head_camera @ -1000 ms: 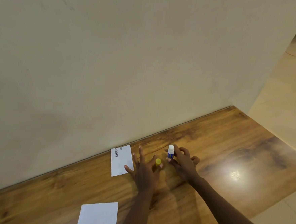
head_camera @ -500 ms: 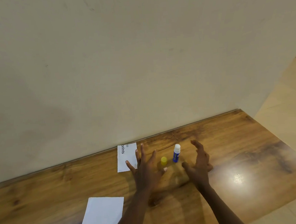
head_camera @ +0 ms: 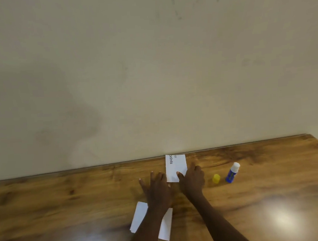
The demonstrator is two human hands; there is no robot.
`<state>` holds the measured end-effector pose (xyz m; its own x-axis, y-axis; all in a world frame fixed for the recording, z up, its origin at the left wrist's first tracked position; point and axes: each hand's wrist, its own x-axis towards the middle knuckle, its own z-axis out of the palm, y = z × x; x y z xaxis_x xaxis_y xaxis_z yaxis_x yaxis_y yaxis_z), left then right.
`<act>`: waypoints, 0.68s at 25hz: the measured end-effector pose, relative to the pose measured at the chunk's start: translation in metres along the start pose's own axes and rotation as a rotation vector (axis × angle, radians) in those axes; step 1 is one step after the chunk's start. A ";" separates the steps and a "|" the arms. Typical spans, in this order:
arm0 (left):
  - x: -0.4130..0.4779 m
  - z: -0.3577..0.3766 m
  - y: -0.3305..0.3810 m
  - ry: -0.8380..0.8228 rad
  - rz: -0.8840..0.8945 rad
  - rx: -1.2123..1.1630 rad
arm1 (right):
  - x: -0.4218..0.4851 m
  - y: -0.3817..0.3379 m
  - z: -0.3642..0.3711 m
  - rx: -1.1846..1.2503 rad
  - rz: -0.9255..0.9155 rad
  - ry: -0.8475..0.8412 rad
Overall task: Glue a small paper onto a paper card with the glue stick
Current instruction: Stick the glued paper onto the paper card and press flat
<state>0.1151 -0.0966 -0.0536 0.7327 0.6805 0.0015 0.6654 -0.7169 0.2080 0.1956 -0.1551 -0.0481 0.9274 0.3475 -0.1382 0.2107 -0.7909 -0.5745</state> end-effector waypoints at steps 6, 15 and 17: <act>-0.003 0.014 -0.012 -0.109 0.093 0.059 | 0.030 -0.013 0.013 0.213 0.255 -0.076; -0.035 -0.015 -0.073 0.076 -0.064 -0.374 | -0.012 -0.003 -0.026 0.361 -0.335 0.113; -0.059 -0.025 -0.093 0.157 -0.192 -0.525 | -0.027 0.001 -0.026 0.342 -0.487 0.201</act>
<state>0.0062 -0.0666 -0.0489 0.5489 0.8342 0.0525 0.5952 -0.4342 0.6762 0.1787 -0.1780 -0.0242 0.7970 0.4996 0.3395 0.5437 -0.3484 -0.7636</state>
